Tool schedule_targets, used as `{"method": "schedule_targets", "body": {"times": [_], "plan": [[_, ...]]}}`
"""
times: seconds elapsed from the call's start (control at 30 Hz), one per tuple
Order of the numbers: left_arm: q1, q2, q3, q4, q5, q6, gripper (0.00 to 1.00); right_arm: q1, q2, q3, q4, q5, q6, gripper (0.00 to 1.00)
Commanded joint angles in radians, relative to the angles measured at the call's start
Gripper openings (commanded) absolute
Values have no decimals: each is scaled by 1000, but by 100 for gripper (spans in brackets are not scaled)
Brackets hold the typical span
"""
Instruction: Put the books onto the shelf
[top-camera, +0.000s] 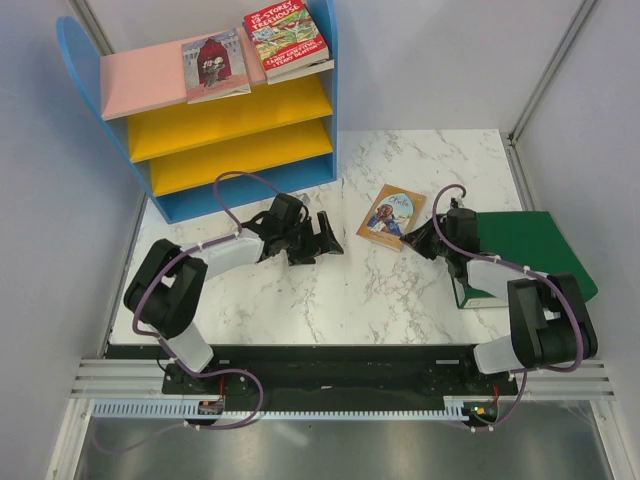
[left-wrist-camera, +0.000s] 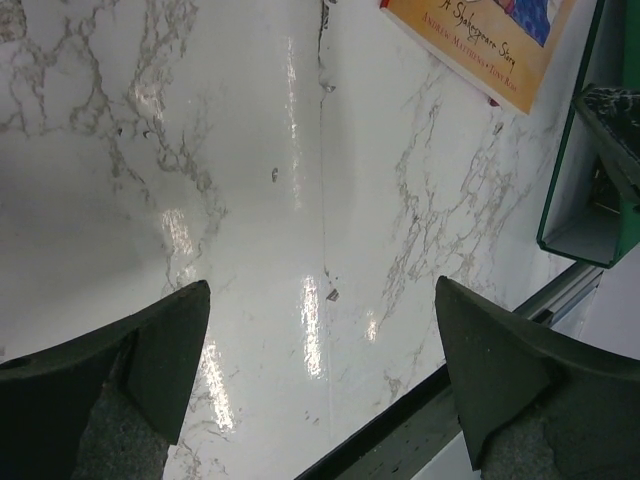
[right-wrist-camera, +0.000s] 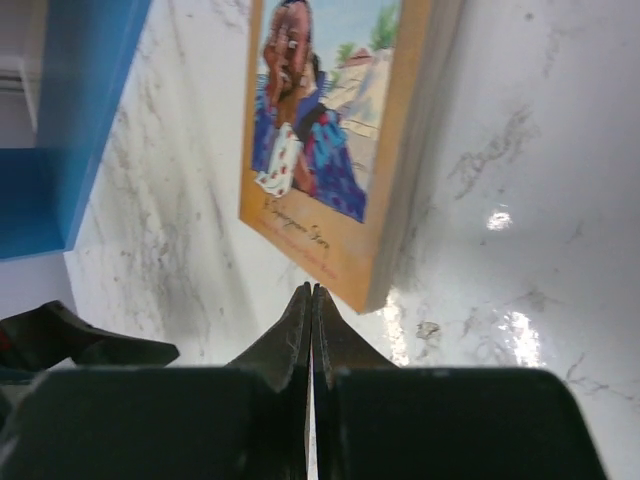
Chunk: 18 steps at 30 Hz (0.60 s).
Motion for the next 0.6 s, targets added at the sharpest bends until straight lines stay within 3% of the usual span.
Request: {"method": "schedule_targets", "body": {"times": [0.0, 0.17, 0.23, 0.27, 0.3, 0.33, 0.4, 0.57], "plan": [[1, -71, -95, 196, 47, -65, 100, -5, -91, -5, 13, -76, -26, 0], [6, -55, -184, 371, 133, -165, 100, -5, -142, -5, -74, -81, -67, 0], [4, -37, -192, 390, 144, -171, 100, -10, -125, 3, -112, -49, -70, 14], [4, -32, -192, 394, 142, -179, 100, -19, -110, 8, -131, -38, -72, 26], [4, -31, -192, 397, 138, -177, 100, -27, -91, 11, -131, -41, -67, 48], [4, -28, -189, 402, 127, -179, 100, -31, -49, 23, -129, -44, -66, 55], [4, -17, -140, 396, 112, -165, 100, -47, -7, 40, -129, -58, -64, 64], [1, 132, 117, 266, 83, -113, 95, -60, 75, 89, -105, -58, -64, 65]]}}
